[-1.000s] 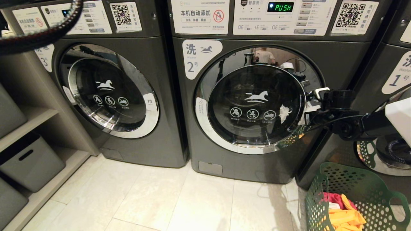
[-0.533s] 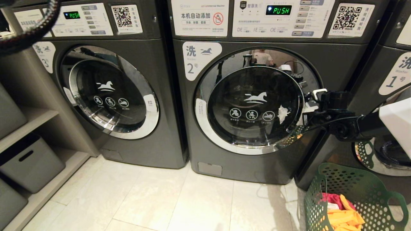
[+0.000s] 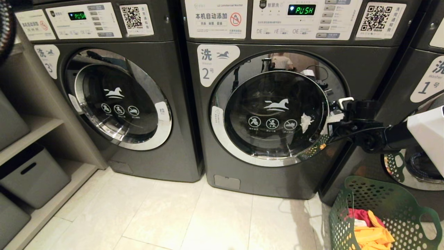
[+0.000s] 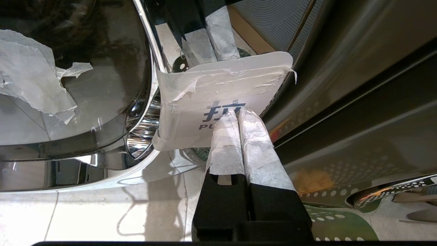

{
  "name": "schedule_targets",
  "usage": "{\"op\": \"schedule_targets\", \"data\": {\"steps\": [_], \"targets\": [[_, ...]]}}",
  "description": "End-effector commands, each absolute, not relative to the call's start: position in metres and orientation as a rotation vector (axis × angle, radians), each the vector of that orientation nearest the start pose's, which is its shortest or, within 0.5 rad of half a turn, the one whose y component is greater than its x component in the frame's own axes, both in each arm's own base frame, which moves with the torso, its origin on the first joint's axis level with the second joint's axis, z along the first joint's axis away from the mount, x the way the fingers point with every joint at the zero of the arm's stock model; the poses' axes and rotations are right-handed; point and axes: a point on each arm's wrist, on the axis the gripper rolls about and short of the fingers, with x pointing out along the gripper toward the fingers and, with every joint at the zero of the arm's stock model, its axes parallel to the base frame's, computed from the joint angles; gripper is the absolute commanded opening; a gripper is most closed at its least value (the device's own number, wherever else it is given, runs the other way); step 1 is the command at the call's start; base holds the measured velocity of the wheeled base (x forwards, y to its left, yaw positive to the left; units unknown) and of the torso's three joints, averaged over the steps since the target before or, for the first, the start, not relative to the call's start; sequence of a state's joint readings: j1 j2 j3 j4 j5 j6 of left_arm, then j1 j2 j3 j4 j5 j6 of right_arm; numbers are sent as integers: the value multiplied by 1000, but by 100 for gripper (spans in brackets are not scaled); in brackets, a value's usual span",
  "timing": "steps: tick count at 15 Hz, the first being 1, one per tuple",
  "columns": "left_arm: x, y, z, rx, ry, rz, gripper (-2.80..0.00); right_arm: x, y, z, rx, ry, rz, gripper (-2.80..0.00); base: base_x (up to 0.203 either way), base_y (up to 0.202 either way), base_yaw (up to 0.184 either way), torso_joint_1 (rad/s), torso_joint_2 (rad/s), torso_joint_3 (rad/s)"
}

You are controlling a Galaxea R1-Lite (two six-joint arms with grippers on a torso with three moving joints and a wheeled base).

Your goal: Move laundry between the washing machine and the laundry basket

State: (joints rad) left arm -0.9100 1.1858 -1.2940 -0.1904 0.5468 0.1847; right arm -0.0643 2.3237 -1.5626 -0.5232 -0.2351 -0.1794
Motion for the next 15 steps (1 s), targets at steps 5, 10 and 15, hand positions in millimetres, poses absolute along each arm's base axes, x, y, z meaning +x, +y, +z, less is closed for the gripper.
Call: {"op": "schedule_targets", "data": {"steps": [5,10,15], "targets": [[87,-93,398,16,-218,-335,-280,398,-24,193,-233,305,-230,-280,0,0,0,0,0,0],[70,-69,373,173,-39,-310,-280,247,-11,223,-240,335,-109,-280,0,0,0,0,0,0],[45,-34,342,287,86,-219,-280,88,-4,149,-240,368,-50,-280,0,0,0,0,0,0]]}}
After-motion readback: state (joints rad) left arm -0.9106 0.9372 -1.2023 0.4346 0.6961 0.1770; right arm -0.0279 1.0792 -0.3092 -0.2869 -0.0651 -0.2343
